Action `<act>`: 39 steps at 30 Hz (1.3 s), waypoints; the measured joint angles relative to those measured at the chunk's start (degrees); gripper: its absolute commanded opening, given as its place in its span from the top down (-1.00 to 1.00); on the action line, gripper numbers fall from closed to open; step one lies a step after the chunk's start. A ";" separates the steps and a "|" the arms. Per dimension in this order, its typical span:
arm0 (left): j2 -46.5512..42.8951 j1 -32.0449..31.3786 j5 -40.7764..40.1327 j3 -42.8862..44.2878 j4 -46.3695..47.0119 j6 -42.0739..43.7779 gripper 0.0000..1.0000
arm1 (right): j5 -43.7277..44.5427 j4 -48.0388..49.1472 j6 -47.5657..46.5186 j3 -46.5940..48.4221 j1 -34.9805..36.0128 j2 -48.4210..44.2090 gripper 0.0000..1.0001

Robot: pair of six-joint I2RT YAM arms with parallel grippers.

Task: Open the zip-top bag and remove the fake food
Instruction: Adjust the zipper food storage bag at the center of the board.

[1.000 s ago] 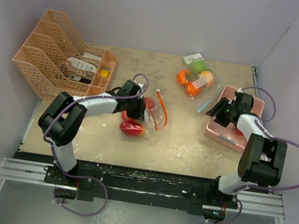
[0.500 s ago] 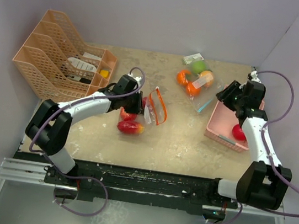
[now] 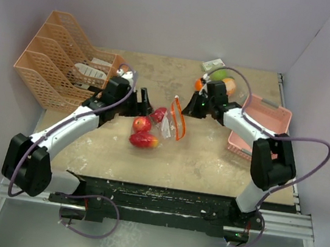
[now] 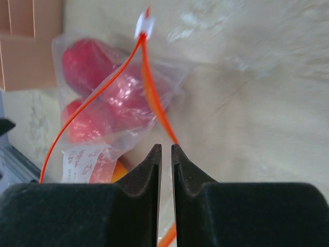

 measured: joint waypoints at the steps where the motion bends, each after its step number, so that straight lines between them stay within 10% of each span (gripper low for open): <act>1: -1.07 1.86 0.44 -2.05 0.15 -0.52 -0.86 | -0.76 0.17 0.44 0.00 1.55 1.31 0.68; 6: -0.57 7.56 1.81 -8.28 -0.61 -2.40 -0.99 | -4.31 1.77 1.70 0.17 5.81 4.00 0.61; 12: 6.19 7.74 5.33 -9.14 1.40 -3.52 -0.66 | -7.26 3.93 2.12 0.83 8.00 6.71 0.60; 22: 11.50 7.61 8.57 -5.27 6.36 -4.22 0.98 | -8.68 4.17 1.84 0.63 8.46 7.50 0.60; 39: 2.64 7.13 7.30 -1.88 0.57 -1.11 1.00 | -8.72 3.48 0.72 -1.42 8.46 7.50 0.30</act>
